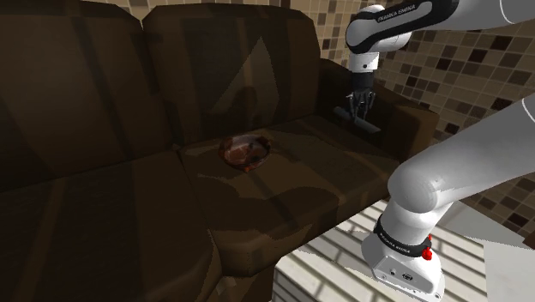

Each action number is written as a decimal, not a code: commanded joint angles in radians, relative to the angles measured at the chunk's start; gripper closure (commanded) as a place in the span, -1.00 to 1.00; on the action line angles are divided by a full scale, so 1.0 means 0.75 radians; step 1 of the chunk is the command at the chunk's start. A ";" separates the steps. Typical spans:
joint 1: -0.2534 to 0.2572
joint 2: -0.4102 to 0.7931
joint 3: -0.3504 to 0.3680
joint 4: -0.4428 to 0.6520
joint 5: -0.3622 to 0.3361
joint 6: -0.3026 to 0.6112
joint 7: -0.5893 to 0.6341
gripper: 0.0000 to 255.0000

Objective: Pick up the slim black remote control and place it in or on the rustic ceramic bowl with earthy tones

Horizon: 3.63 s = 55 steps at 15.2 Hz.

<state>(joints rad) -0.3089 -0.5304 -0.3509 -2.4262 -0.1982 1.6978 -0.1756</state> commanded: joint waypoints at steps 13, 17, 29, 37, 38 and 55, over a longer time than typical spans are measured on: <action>0.163 0.126 0.223 0.109 0.204 -0.002 0.284 1.00; 0.224 0.216 0.299 0.176 0.273 0.023 0.390 1.00; 0.379 0.580 0.492 0.520 0.406 0.063 0.683 1.00; 0.422 0.735 0.540 0.604 0.421 0.142 0.762 1.00; 0.423 0.739 0.540 0.592 0.422 0.159 0.760 1.00; 0.424 0.766 0.541 0.535 0.423 0.241 0.753 -1.00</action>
<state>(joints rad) 0.0089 0.0439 0.0545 -2.0247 0.1193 1.8789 0.3890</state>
